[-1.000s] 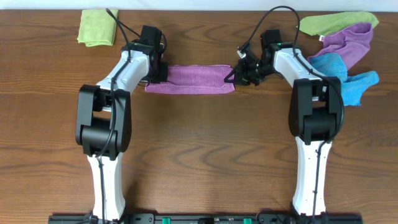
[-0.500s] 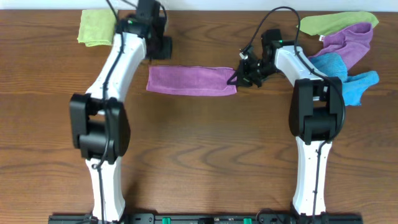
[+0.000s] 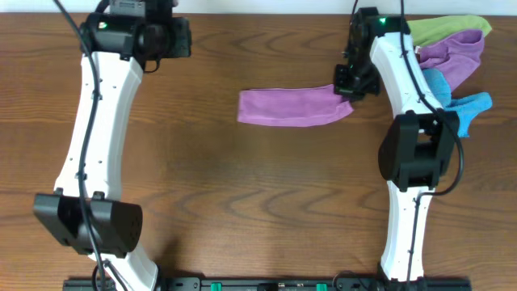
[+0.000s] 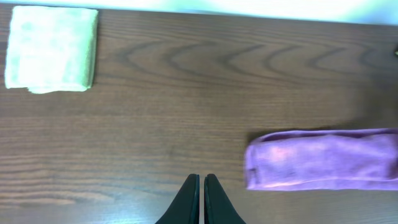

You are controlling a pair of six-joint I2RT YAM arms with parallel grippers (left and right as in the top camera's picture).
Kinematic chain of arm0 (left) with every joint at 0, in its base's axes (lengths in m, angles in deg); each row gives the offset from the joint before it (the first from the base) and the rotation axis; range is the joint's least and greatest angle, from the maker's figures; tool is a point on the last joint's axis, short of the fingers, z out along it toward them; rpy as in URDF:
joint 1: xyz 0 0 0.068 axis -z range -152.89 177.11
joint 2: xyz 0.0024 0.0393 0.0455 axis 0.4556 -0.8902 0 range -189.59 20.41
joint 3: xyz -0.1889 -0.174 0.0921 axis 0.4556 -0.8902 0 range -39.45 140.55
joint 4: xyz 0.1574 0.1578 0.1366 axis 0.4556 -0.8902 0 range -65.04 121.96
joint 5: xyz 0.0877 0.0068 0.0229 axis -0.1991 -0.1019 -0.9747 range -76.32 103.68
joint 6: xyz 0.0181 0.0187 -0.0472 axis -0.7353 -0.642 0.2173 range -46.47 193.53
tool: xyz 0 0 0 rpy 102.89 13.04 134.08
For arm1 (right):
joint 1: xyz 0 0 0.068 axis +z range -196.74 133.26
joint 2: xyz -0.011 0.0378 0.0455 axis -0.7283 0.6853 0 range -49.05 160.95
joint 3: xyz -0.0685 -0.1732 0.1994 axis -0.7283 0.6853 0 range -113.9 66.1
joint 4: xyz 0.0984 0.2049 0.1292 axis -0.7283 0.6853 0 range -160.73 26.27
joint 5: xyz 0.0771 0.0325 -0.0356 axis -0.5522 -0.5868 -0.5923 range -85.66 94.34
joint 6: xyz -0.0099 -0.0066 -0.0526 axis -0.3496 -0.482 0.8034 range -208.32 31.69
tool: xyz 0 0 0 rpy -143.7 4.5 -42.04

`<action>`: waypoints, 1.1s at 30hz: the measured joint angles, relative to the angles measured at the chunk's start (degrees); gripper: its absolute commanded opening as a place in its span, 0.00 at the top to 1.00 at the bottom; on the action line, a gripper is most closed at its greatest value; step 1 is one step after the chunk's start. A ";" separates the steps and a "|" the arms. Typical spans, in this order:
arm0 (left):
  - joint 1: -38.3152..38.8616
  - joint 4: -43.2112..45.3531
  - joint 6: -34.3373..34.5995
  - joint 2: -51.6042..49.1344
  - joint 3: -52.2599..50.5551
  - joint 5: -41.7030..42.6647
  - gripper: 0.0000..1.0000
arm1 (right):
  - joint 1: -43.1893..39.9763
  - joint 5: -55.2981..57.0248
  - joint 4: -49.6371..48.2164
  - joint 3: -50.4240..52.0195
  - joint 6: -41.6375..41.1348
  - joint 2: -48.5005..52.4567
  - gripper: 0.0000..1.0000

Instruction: Fold the cloth

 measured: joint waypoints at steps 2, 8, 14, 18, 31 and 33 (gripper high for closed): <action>-0.37 -0.33 0.20 0.76 0.00 -0.02 0.94 | 0.33 4.98 2.01 -2.60 -1.38 0.00 0.99; -0.55 -0.57 0.39 2.67 0.00 0.85 0.94 | 5.20 14.60 1.40 -4.68 -2.99 -0.11 0.98; -0.55 -0.90 0.46 3.63 0.00 3.32 0.94 | 14.32 19.12 -5.42 -4.68 -2.95 -0.11 0.98; -0.55 -1.97 0.59 4.90 0.00 3.89 0.94 | 18.05 19.89 -8.33 -4.66 -1.97 -0.11 0.98; -0.55 -2.82 0.59 10.78 0.00 4.33 0.94 | 18.99 17.73 -17.07 3.32 2.56 -0.11 0.98; -0.55 -2.82 0.59 11.72 0.00 4.33 0.94 | 19.34 16.65 -18.25 4.50 3.72 -0.11 0.99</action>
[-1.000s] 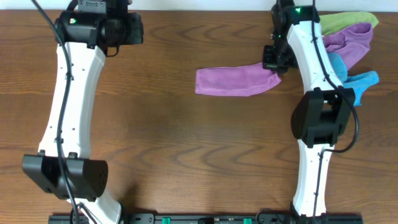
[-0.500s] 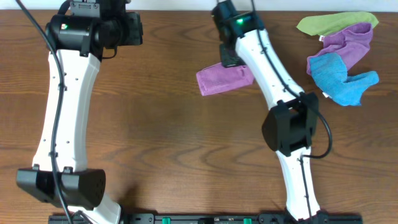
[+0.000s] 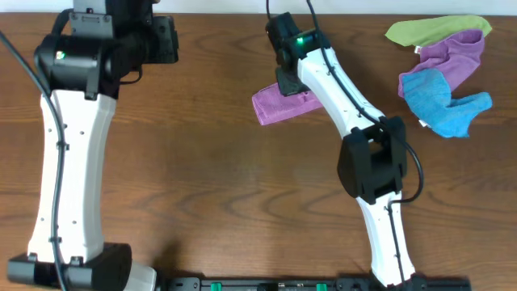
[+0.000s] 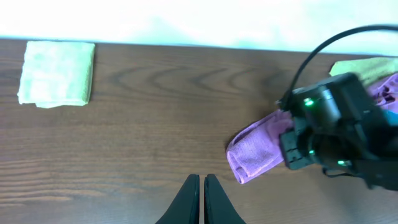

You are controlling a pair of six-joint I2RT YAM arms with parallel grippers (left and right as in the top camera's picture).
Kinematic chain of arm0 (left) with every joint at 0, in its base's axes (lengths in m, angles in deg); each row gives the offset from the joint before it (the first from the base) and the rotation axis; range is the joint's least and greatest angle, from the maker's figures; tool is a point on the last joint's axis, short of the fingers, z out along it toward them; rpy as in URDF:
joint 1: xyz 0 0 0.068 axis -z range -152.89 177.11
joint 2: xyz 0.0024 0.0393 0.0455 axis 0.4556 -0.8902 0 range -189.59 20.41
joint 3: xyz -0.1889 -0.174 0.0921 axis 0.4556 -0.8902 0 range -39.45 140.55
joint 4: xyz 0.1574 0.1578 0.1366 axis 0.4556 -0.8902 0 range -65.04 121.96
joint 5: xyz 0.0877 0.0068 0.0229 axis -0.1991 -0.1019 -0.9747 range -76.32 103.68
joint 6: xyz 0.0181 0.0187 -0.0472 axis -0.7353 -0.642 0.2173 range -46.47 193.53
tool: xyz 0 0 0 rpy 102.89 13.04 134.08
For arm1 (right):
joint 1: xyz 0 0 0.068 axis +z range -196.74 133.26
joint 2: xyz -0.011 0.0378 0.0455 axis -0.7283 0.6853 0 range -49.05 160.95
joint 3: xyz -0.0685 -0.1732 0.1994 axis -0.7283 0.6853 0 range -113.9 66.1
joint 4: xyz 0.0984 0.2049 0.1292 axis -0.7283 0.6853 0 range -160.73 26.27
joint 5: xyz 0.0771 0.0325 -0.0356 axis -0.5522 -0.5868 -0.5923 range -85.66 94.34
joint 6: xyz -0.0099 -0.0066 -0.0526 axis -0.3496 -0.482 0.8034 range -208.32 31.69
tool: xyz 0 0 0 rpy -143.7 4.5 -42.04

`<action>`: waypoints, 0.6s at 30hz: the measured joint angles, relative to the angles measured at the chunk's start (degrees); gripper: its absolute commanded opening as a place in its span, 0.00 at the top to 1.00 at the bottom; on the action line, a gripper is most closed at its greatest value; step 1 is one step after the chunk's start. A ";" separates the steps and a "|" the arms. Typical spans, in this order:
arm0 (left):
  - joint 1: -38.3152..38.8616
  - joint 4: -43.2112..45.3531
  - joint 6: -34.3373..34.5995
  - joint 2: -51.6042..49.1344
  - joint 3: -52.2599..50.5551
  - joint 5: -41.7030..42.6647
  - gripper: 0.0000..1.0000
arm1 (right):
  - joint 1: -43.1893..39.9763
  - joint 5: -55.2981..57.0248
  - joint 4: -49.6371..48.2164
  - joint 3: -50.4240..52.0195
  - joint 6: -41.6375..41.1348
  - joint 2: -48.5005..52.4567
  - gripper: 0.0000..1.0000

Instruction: Fold the cloth

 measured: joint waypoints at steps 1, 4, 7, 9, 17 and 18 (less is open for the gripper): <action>0.00 -0.02 0.00 0.26 0.00 0.00 0.94 | 0.24 -0.52 -0.20 0.44 0.63 0.00 0.98; 0.00 -0.33 0.00 0.76 0.00 0.00 0.94 | 1.25 -1.16 -0.50 1.07 2.36 0.00 0.98; 0.00 -0.48 0.00 0.79 0.00 0.00 0.94 | 2.64 -1.51 -1.09 1.09 4.37 0.00 0.98; 0.00 -0.48 0.00 0.79 0.00 0.00 0.94 | 3.58 -1.95 -1.11 1.11 5.60 0.00 0.99; 0.00 -0.66 0.00 0.79 0.00 0.00 0.94 | 5.81 -2.49 -0.90 1.11 9.09 0.00 0.99; 0.00 -0.66 0.00 0.79 0.00 0.00 0.94 | 6.01 -2.40 -0.70 1.11 9.29 0.00 0.99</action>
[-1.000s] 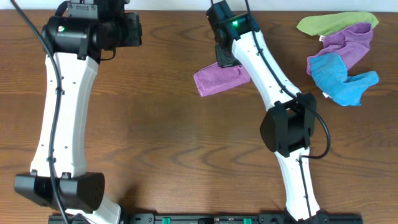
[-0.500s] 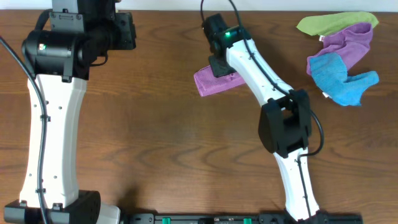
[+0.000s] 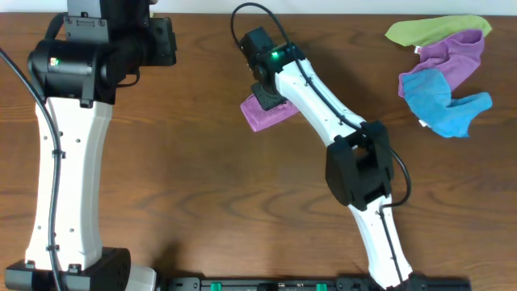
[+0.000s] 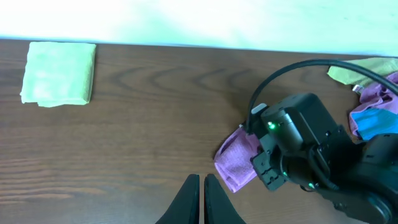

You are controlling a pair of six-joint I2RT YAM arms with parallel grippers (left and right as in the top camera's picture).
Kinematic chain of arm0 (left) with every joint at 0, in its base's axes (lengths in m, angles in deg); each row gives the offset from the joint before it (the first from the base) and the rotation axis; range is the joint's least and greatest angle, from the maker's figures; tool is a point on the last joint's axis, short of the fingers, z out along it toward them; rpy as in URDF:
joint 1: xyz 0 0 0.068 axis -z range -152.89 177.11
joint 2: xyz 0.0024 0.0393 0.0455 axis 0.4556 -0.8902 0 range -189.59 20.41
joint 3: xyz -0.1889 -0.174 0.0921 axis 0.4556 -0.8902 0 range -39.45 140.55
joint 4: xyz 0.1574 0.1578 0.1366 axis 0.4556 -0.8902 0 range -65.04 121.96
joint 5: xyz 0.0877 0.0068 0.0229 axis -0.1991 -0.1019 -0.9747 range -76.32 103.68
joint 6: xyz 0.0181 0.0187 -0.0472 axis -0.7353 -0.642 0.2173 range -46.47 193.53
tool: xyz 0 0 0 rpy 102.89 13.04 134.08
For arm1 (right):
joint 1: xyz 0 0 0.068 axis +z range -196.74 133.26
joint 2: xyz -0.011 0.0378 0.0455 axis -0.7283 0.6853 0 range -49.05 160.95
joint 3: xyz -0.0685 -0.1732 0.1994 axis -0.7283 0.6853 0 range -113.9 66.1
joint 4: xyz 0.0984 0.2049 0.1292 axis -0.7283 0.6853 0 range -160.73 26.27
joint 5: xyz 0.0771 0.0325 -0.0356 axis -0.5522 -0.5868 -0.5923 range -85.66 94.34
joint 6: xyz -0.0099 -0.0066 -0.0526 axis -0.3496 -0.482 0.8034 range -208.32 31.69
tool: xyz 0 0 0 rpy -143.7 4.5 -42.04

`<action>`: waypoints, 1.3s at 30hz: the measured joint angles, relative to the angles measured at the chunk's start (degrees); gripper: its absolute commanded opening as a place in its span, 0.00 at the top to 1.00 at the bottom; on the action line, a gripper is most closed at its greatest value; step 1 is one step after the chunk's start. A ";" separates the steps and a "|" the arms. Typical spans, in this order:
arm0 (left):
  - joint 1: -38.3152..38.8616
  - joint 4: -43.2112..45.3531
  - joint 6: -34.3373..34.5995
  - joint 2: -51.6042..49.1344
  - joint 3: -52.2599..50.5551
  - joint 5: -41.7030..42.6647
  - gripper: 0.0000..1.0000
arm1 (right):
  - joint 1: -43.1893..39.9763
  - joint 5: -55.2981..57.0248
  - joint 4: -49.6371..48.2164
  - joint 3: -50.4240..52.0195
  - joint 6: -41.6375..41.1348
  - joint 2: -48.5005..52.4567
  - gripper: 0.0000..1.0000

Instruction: Fold the cloth

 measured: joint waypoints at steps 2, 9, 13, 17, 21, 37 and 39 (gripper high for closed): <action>0.00 0.00 0.00 0.00 0.00 0.00 0.94 | 0.39 0.79 0.50 0.00 0.35 0.00 0.99; 0.00 0.17 0.00 0.00 0.00 0.00 0.94 | 1.62 3.13 2.40 0.02 1.84 0.00 0.99; 0.00 0.20 0.00 0.00 0.00 0.02 0.94 | 3.43 3.50 2.62 0.02 4.17 0.00 0.99; 0.00 0.48 -0.02 0.00 0.00 1.11 0.94 | 6.32 3.56 2.58 0.02 6.16 0.00 0.98; 0.00 1.44 0.00 0.02 0.00 2.14 0.94 | 8.52 3.54 2.32 0.02 7.02 0.00 0.98; -0.04 4.07 -0.02 2.80 0.00 3.45 0.87 | 8.50 0.07 1.75 1.49 8.02 0.00 0.01; -0.15 5.79 0.02 2.80 0.00 4.46 0.87 | 8.20 0.04 1.84 1.49 7.98 0.00 0.01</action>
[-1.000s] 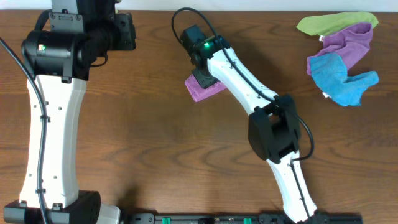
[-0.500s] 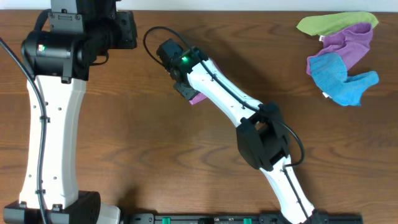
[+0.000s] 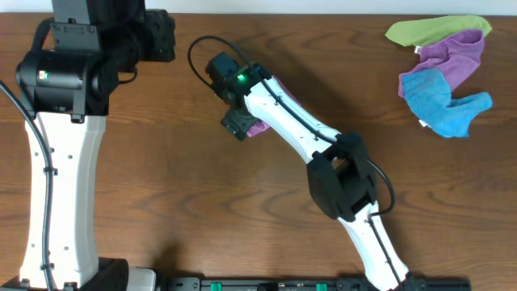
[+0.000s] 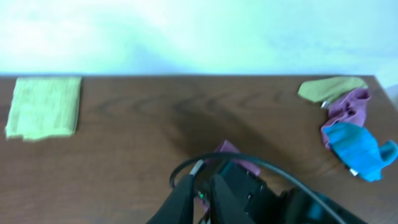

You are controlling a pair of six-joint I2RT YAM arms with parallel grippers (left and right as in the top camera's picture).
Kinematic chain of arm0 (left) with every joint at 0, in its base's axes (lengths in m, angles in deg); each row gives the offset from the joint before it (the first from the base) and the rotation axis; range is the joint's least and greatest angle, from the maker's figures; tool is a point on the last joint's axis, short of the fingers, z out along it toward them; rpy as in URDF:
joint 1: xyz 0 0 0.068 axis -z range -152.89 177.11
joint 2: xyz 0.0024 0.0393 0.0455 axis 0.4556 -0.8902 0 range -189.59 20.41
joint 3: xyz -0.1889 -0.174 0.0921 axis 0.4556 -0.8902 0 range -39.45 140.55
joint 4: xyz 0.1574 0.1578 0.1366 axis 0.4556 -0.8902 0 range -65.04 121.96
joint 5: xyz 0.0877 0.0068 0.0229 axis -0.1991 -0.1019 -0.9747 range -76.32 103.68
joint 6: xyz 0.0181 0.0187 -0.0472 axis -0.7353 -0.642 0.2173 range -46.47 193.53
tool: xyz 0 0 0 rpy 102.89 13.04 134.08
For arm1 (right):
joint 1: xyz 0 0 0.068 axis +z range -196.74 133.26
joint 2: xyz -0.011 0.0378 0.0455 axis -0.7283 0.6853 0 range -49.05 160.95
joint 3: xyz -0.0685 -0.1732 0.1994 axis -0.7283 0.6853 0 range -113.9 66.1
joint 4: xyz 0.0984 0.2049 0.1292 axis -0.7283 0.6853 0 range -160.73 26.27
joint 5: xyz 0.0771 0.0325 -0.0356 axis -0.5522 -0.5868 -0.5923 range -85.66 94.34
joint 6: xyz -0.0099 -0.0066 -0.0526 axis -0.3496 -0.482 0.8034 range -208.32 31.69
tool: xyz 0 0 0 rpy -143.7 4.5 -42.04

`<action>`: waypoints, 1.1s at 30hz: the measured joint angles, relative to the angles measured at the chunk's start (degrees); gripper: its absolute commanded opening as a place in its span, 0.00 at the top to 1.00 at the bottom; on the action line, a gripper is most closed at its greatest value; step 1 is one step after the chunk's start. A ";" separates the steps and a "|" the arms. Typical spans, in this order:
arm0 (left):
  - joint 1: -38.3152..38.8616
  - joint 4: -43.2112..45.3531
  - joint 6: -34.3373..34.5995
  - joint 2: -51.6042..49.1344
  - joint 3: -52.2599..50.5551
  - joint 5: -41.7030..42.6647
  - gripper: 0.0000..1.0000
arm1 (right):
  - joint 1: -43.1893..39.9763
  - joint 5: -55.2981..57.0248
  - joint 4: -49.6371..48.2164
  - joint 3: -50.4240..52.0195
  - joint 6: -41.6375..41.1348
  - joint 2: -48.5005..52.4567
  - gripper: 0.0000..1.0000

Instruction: Fold the cloth

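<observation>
The purple cloth (image 3: 258,128) lies bunched small on the table at centre left, mostly hidden under my right arm. In the left wrist view a corner of this purple cloth (image 4: 231,151) pokes out behind the right wrist. My right gripper (image 3: 236,126) is down at the cloth's left end, shut on it. My left gripper (image 4: 201,186) hangs high over the table near the back left, its fingers parted a little with nothing between them.
A folded light green cloth (image 4: 43,115) lies at the far left by the table's back edge. A pile of green, purple and blue cloths (image 3: 446,69) sits at the back right. My right arm (image 3: 307,137) stretches diagonally across the table's middle.
My right gripper has moved further left and a little nearer with the purple cloth, which now shows less. The left wrist camera sits higher, and its fingers have parted slightly.
The purple cloth first lay as a long strip right of centre, my right gripper at its right end. Then that end was carried over to the left, the cloth doubled and shorter. It stood further left each time, now bunched at centre left.
</observation>
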 measured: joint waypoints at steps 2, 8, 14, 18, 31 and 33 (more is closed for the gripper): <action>-0.22 1.33 0.00 0.00 0.00 0.83 0.88 | -0.63 0.00 0.42 0.00 -0.04 0.00 0.01; -4.90 2.29 1.53 0.00 0.00 3.63 0.83 | -3.34 -0.42 1.97 -2.12 -0.87 -0.11 0.01; -9.53 1.57 2.14 -1.16 -0.87 7.08 0.77 | -7.85 -5.92 1.42 -4.22 -1.11 -4.68 0.01; -9.16 2.25 1.86 -2.99 -6.10 8.09 0.57 | -12.55 -10.32 2.64 -4.66 -1.27 -10.12 0.01; -2.38 25.44 7.69 -7.65 -35.43 16.06 0.37 | -25.97 -22.77 3.85 -3.98 -1.88 -14.49 0.98; -0.59 28.70 9.07 -7.87 -38.47 16.61 0.37 | -25.86 -23.56 1.97 -2.78 -1.92 -14.01 0.99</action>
